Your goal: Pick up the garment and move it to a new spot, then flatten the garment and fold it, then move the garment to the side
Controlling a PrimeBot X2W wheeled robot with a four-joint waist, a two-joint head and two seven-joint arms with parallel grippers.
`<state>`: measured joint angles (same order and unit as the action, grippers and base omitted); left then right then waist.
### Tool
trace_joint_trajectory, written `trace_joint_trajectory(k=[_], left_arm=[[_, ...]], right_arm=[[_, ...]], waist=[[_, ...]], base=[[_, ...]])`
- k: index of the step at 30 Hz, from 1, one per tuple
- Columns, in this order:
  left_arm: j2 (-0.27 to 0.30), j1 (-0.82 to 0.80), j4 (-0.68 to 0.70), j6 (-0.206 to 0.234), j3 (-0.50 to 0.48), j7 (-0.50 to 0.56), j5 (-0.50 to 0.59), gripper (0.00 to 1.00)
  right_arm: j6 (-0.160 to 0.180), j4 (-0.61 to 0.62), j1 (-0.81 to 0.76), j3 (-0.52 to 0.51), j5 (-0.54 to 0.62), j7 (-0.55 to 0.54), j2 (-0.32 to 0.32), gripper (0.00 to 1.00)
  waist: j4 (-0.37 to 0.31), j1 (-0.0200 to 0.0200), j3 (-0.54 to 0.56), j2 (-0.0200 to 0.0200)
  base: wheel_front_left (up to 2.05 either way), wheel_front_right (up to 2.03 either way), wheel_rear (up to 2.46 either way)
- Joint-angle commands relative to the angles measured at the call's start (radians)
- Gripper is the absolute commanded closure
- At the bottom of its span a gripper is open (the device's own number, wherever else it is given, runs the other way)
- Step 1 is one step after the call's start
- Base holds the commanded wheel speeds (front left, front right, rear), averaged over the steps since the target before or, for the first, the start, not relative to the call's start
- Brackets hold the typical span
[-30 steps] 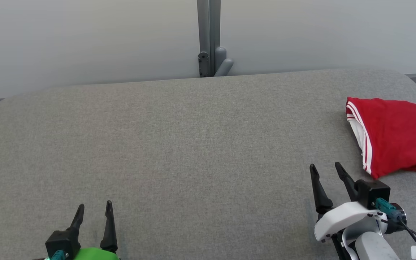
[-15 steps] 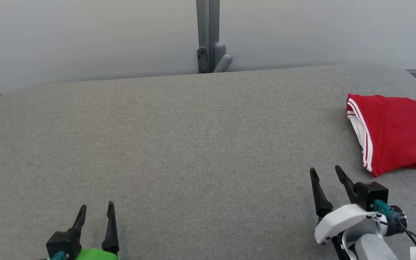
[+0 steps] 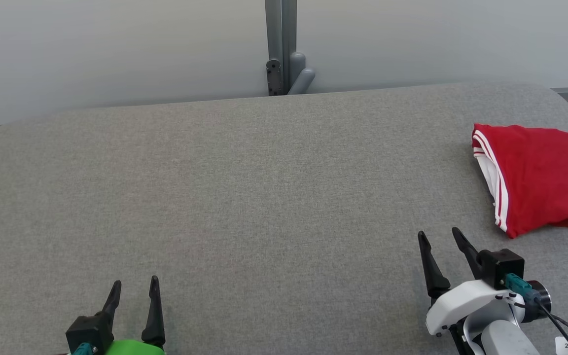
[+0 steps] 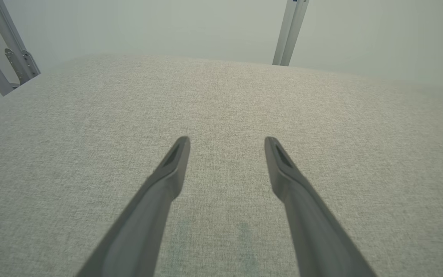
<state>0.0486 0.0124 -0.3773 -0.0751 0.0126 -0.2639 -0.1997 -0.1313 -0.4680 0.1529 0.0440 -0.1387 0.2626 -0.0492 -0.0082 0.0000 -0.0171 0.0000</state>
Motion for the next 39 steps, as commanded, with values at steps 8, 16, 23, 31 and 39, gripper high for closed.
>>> trace_joint_trajectory(k=[8, 16, 23, 31, 39], left_arm=[[0.005, -0.004, -0.004, 0.000, 0.001, 0.000, -0.005, 0.00], [0.004, -0.012, -0.015, -0.006, 0.006, 0.000, -0.001, 0.00], [-0.002, 0.000, -0.031, -0.008, 0.013, 0.000, -0.003, 1.00], [-0.003, -0.015, -0.048, -0.012, -0.003, 0.038, -0.114, 1.00], [-0.003, -0.025, -0.020, -0.018, -0.014, 0.075, -0.277, 1.00]], right_arm=[[0.001, -0.005, 0.011, 0.012, -0.002, 0.002, -0.003, 0.00], [0.001, -0.010, 0.012, 0.011, 0.002, 0.002, -0.004, 0.00], [0.000, -0.015, 0.000, 0.010, -0.020, 0.000, 0.001, 1.00], [0.000, -0.023, -0.011, -0.010, -0.135, -0.039, 0.004, 1.00], [0.000, 0.012, -0.017, -0.024, -0.303, -0.077, 0.004, 1.00]], waist=[[-0.029, 0.0000, -0.003, 0.0000], [-0.035, 0.0000, -0.003, 0.0000], [-0.038, 0.0000, -0.002, 0.0000], [-0.036, 0.0000, -0.001, 0.0000], [-0.032, 0.0000, 0.000, 0.0000]], base=[[0.00, 0.00, 0.00], [0.00, 0.00, 0.00], [0.00, 0.00, 0.00], [0.00, 0.00, 0.00], [0.00, 0.00, 0.00]])
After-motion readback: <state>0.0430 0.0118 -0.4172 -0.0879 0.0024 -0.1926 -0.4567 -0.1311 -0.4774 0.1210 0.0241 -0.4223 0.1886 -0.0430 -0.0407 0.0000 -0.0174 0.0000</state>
